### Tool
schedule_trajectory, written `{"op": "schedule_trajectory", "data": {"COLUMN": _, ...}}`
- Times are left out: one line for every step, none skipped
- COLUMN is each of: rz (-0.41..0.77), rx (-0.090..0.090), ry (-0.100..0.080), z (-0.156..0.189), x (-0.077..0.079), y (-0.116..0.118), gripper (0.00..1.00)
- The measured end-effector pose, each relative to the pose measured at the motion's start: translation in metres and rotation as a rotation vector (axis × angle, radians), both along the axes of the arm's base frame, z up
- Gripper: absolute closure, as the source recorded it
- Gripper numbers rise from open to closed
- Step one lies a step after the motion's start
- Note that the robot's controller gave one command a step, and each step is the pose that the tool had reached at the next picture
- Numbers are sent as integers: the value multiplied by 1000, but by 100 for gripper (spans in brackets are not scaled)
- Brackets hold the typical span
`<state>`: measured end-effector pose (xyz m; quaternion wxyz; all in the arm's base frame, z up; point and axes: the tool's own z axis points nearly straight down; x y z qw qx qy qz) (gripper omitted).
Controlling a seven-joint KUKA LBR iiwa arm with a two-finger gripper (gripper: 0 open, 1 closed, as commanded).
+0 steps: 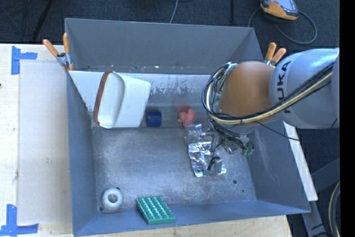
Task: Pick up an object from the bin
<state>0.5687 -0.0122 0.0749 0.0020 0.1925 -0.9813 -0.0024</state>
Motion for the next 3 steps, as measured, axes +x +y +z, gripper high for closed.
{"op": "schedule_trajectory", "data": {"rz": -6, "rx": -3, "ry": -3, "z": 1, "x": 1, "y": -3, "gripper": 100}}
{"op": "schedule_trajectory", "data": {"rz": 8, "rx": -4, "ry": -8, "z": 35, "x": 9, "y": -12, "gripper": 100}}
{"op": "schedule_trajectory", "data": {"rz": 31, "rx": -5, "ry": -12, "z": 147, "x": -17, "y": -41, "gripper": 100}}
